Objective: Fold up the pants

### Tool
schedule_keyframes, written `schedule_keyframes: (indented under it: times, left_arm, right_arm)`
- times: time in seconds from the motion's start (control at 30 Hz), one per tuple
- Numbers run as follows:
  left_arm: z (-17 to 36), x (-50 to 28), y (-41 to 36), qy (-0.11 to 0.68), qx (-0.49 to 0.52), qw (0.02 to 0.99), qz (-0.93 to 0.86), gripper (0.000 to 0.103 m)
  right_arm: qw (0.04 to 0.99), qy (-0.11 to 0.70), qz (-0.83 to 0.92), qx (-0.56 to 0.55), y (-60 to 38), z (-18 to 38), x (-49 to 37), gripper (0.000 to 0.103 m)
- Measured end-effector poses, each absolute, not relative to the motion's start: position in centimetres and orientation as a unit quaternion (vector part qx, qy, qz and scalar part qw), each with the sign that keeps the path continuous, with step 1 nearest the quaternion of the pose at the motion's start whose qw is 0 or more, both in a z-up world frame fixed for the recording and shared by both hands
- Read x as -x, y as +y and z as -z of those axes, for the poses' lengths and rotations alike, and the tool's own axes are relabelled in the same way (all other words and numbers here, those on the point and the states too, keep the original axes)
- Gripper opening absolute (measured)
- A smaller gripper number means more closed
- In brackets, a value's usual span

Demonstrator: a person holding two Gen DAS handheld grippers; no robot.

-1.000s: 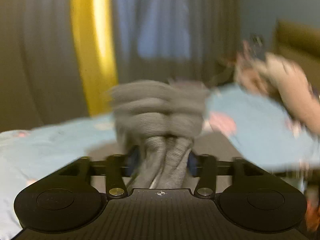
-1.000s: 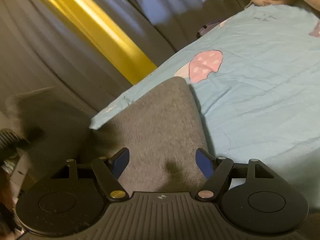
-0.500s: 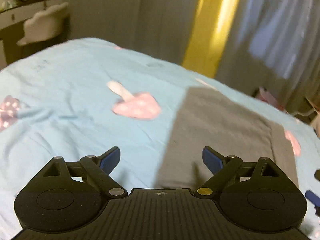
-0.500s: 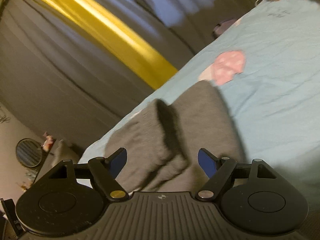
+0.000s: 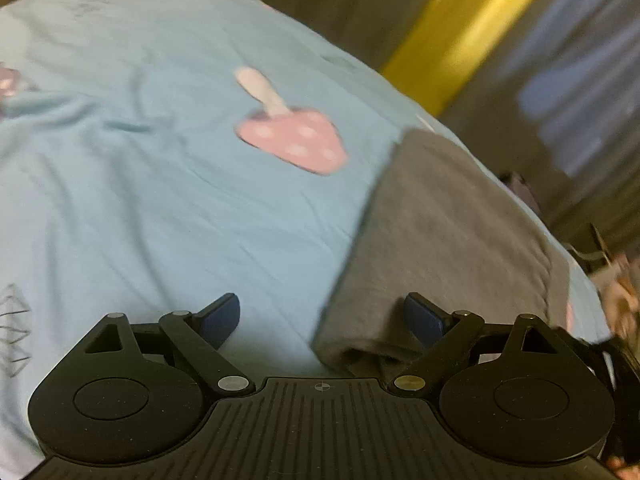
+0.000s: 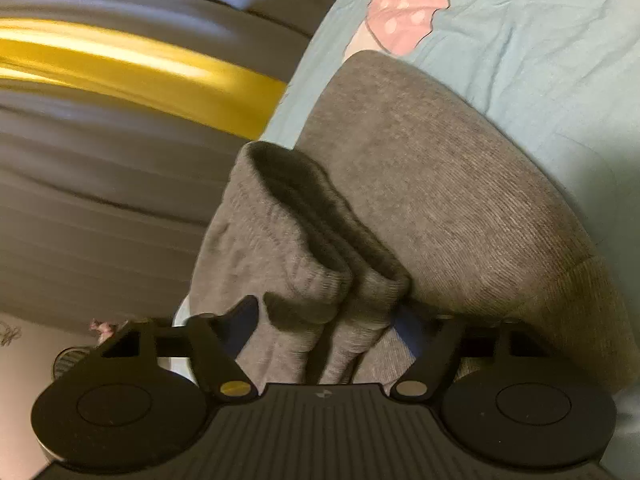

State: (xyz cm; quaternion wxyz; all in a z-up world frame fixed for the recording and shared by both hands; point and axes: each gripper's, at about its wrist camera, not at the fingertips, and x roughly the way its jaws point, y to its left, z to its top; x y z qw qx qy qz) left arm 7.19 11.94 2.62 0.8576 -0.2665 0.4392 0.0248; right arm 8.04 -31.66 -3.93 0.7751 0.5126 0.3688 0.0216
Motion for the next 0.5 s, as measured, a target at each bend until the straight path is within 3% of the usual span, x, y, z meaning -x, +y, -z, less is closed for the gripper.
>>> schedule_keyframes:
  times: [0.13,0.27,0.33,0.37,0.43,0.5]
  left_arm:
    - [-2.2,-7.3,11.3,0.445,0.272,0.853,0.012,0.093]
    - [-1.8,-7.7,10.7,0.46,0.269,0.846,0.029,0.093]
    - [-1.6,-7.8,10.6,0.462,0.267,0.845,0.034,0.093]
    - [-1.6,-7.7,10.5,0.463,0.266,0.845,0.038,0.093]
    - [-1.5,-7.8,10.2,0.47,0.26,0.843,0.042,0.093]
    - [-1.5,-7.7,9.8,0.476,0.251,0.841,0.049,0.092]
  right_arm:
    - [0.785,0.357,-0.037,-0.505,-31.8,4.2,-7.3,0.059]
    - [0.769,0.355,-0.043,-0.53,-31.8,4.4,-8.2,0.087]
    - [0.777,0.365,-0.031,-0.512,-30.9,3.9,-9.1,0.091]
    - [0.785,0.371,-0.02,-0.496,-30.3,3.6,-9.5,0.09]
    - [0.805,0.379,0.0,-0.457,-29.4,2.9,-9.8,0.057]
    - [0.821,0.378,-0.003,-0.427,-29.0,2.0,-9.7,0.053]
